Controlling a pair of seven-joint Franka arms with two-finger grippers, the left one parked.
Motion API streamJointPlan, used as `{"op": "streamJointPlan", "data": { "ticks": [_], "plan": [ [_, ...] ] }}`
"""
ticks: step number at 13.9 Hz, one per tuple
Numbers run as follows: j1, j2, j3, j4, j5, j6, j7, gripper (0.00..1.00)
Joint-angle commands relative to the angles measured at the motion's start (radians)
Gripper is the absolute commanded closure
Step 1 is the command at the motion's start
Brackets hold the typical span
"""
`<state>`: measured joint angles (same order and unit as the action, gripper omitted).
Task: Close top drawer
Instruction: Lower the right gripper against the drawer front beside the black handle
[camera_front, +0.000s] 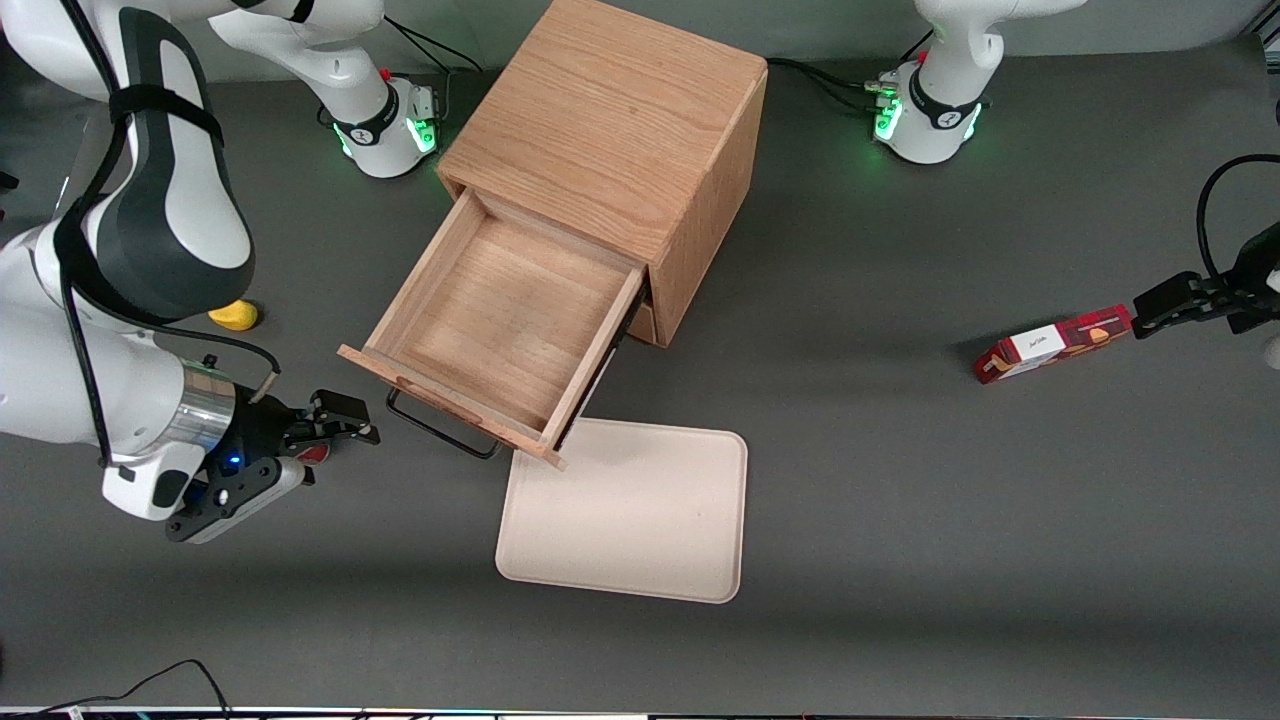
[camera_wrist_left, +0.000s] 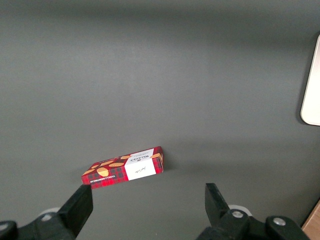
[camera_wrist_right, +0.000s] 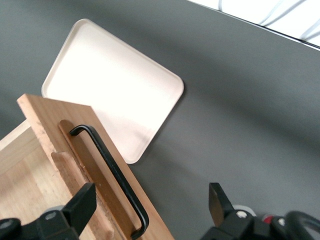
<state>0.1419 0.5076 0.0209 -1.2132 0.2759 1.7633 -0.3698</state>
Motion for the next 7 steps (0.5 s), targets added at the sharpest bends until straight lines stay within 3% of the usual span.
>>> {"op": "streamJointPlan", "data": {
  "ticks": [1, 4, 7],
  "plan": [
    [0.001, 0.057, -0.004, 0.04, 0.055, -0.018, -0.139, 0.0],
    [0.002, 0.112, -0.002, 0.041, 0.12, -0.031, -0.237, 0.0],
    [0.002, 0.14, -0.001, 0.038, 0.132, -0.038, -0.282, 0.0]
  ]
}}
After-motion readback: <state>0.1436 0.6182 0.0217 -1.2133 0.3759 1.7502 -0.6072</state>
